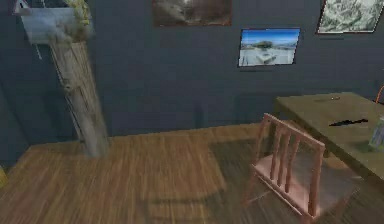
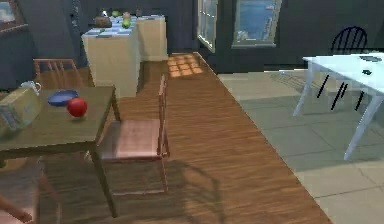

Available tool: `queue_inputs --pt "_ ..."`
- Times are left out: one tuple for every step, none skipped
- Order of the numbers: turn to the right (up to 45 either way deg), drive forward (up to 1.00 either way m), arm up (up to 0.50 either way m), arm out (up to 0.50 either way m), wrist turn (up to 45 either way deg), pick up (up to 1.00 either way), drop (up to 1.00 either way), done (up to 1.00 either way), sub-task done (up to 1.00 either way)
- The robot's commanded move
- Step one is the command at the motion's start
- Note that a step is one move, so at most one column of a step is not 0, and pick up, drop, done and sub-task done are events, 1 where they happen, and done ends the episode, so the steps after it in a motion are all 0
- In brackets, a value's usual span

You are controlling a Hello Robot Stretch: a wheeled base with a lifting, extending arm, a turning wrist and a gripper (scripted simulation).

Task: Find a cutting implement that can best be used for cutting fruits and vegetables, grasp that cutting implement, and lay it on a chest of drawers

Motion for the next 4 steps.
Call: queue_inputs --pt "0.0 1.0 0.0 0.0 0.0 0.0 0.0 0.0 0.0" --pt "-3.0 0.0 0.0 0.0 0.0 0.0 0.0 0.0 0.0" --pt "0.0 0.4 0.0 0.0 0.0 0.0 0.0 0.0 0.0" --pt "-9.0 0.0 0.0 0.0 0.0 0.0 0.0 0.0 0.0"
